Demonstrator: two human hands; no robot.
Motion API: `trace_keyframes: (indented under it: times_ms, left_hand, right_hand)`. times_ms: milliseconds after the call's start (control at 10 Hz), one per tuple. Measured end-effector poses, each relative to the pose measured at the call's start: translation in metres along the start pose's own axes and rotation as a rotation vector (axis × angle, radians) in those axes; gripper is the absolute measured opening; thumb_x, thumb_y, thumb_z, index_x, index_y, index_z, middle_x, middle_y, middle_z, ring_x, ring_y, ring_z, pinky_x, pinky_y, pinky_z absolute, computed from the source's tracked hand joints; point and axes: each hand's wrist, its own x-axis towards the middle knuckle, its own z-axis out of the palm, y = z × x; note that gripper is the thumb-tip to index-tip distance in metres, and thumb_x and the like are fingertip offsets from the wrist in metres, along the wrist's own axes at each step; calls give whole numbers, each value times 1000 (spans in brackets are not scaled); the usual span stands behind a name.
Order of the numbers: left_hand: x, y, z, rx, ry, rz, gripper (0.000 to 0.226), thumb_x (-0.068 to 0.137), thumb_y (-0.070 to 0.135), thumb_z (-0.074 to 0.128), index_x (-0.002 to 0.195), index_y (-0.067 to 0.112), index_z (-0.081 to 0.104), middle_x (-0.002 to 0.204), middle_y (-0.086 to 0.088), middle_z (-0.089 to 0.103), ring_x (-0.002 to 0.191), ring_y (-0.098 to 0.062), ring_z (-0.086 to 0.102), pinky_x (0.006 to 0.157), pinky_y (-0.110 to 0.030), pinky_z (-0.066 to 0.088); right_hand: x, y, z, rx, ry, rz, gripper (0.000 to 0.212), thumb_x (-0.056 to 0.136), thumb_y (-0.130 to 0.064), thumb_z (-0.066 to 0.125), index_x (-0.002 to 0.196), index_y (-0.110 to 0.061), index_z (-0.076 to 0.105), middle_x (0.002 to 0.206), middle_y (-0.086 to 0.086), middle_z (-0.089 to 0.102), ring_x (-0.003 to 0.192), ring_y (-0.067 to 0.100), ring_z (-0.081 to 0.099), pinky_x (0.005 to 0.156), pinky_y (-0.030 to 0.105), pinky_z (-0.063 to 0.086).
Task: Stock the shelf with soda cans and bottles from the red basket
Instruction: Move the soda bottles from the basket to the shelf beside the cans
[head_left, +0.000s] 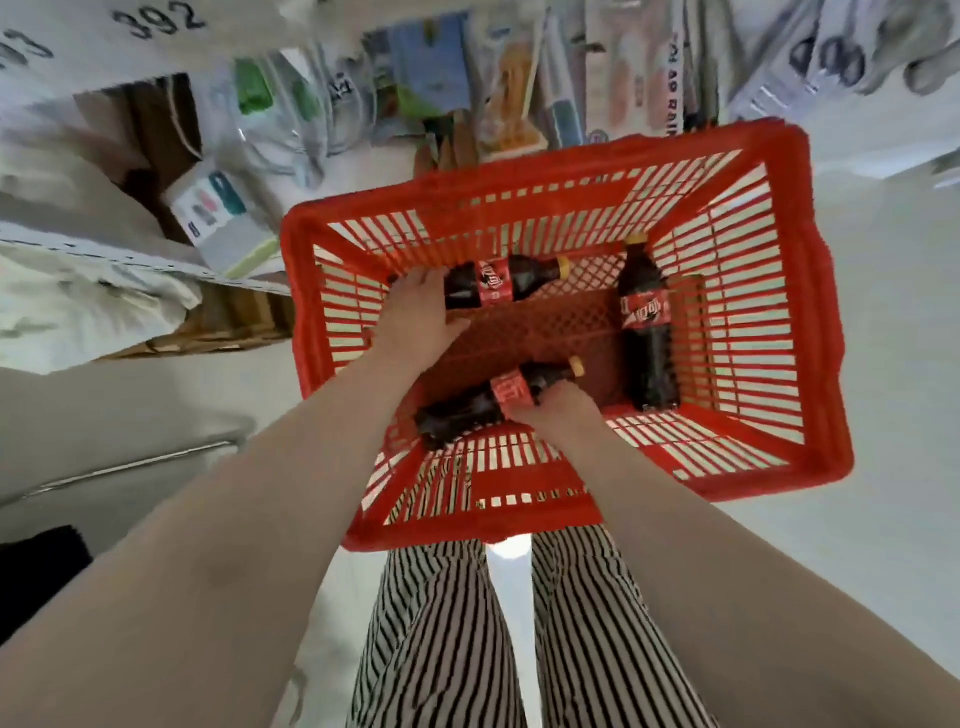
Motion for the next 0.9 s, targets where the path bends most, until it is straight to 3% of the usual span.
trace_keyframes:
  times_ms: [200,400,500,600,700,900]
  left_hand:
    - [26,-23,34,112,16,53,69,85,44,63,139,9,38,142,-15,42,130,-34,39,111,-44,32]
    - [34,-28,59,247,-28,1,68,85,52,59,135,9,44,143,-20,35,131,-38,32,110,-45,30]
    - [34,-23,74,99,-141,-42,75,86,49,61,141,5,36,150,-21,30,139,-36,27,116,-41,24]
    - [31,-19,84,-11,-114,-26,73,87,42,63,142,5,34,150,-20,32,140,-34,29,117,-42,23]
    - [30,-21,85,-83,-126,-34,72,84,43,66,141,8,37,146,-15,42,135,-32,37,114,-41,29]
    - [16,-21,72,-274,-288,-125,67,83,49,64,137,14,45,137,-9,53,124,-29,51,101,-38,41]
  right_hand:
    - [32,-8,37,193,74,216,62,74,-55,67,114,-9,59,113,14,64,106,34,60,84,35,41]
    - [56,-19,62,446,164,394,80,77,-55,67,129,0,44,117,13,60,103,32,58,86,38,42]
    - [65,-25,70,681,174,389,79,80,-43,70,139,-4,35,136,15,49,122,33,51,85,35,41]
    - [68,-35,73,891,170,471,98,76,-35,77,145,-7,14,142,15,39,127,35,45,93,40,43]
    - [67,-37,72,964,138,493,101,74,-32,79,145,-8,11,138,14,43,125,35,48,100,41,45]
    - [50,-28,54,1062,175,431,81,68,-20,85,133,-8,37,126,18,54,114,38,56,88,53,54]
